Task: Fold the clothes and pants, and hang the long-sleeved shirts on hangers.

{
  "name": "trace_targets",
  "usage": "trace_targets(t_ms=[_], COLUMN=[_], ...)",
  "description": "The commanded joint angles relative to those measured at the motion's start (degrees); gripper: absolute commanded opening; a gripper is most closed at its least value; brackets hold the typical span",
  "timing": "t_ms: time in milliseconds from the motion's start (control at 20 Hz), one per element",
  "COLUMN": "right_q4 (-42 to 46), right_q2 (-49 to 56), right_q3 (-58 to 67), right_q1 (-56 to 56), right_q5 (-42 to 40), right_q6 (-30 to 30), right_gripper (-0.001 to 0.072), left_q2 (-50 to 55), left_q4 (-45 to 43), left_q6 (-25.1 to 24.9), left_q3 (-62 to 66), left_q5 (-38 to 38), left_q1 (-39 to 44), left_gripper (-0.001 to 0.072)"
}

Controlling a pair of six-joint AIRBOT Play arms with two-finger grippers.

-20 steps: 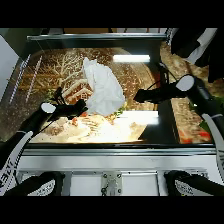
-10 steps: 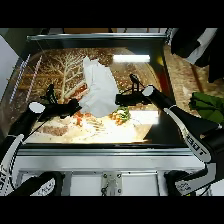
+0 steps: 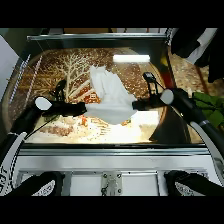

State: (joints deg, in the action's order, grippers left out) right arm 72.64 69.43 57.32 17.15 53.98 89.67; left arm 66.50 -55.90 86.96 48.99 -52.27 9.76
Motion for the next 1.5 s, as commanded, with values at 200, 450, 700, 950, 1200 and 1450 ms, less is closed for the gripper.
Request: trace_targets(t_ms=[200, 450, 700, 950, 1200, 1450], right_q4=[6.27, 6.71, 7.15, 7.43, 9.51, 9.73], right_q2=[-26.97, -23.37, -6.1, 7.26, 11.85, 12.33], right_q3=[-22.38, -8.44, 2.67, 3.52, 3.52, 3.52], right_q1=[-0.28, 1.38, 8.92, 13.88, 14.84, 14.8], right_q5=[4.59, 5.11, 0.09, -9.73, -16.24, -24.24], right_q6=[4.79, 1.9, -2.4, -6.47, -8.92, -8.7], right_gripper=[0.0576, 0.0571, 0.0571, 0.057, 0.045, 0.0418], left_q2=[-0.02, 0.0, 0.0, 0.0, 0.0, 0.0], left_q4=[-2.89, -2.93, -2.89, -2.93, -2.89, -2.86], left_q6=[1.38, 1.38, 1.4, 1.4, 1.4, 1.55], left_q3=[-4.72, -4.72, -4.72, -4.72, -4.72, -4.72], left_q5=[1.68, 1.22, 1.05, 1.31, 1.36, 1.36], left_q1=[10.38, 10.86, 10.73, 10.73, 10.73, 10.73], left_gripper=[0.0017, 0.0018, 0.0017, 0.0018, 0.0017, 0.0018])
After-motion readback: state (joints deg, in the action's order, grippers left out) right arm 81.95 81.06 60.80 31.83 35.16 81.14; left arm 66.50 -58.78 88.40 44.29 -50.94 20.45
